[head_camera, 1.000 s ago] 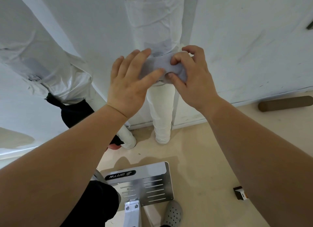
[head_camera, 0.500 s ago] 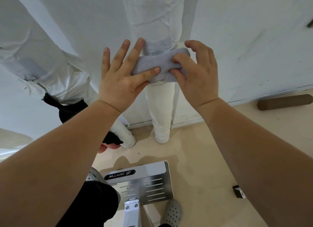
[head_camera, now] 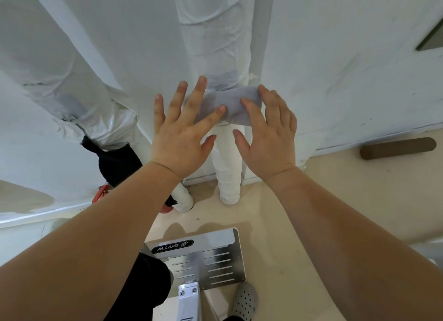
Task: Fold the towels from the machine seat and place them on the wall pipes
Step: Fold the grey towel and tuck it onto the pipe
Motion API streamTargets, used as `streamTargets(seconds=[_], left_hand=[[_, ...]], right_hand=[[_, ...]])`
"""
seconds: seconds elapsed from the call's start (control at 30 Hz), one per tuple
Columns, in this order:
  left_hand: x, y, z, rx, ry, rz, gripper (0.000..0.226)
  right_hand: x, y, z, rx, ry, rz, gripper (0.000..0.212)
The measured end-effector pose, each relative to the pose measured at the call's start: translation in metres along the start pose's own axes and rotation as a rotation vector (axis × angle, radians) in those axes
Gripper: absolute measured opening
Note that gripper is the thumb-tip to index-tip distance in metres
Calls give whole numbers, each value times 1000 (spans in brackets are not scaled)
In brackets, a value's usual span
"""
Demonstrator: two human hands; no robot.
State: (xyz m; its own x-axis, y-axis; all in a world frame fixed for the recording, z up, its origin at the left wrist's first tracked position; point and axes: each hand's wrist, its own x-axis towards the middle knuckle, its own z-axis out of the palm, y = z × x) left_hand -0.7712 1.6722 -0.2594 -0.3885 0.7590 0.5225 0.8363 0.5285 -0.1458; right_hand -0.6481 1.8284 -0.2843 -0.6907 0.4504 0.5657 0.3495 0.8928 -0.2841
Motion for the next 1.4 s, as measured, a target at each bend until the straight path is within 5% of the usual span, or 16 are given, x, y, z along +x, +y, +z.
streamTargets(seconds=[0.23, 0.73, 0.87, 1.1, 1.4], left_hand=[[-6, 11, -20, 16, -210, -92, 78], [-27, 22, -75, -74, -348, -299, 77], [-26, 9, -108, -65, -413, -216, 75], [-56, -52, -120, -81, -547, -72, 77], [-159, -193, -148, -415, -621, 147, 69]], right_hand=[[-8, -10, -15, -69, -144, 51, 78], [-19, -39, -55, -23, -299, 90, 76], [-28, -55, -84, -30, -521, 165, 79], [-42, -108, -92, -96, -565, 266, 76], [-112, -309, -72, -252, -628, 523, 74]])
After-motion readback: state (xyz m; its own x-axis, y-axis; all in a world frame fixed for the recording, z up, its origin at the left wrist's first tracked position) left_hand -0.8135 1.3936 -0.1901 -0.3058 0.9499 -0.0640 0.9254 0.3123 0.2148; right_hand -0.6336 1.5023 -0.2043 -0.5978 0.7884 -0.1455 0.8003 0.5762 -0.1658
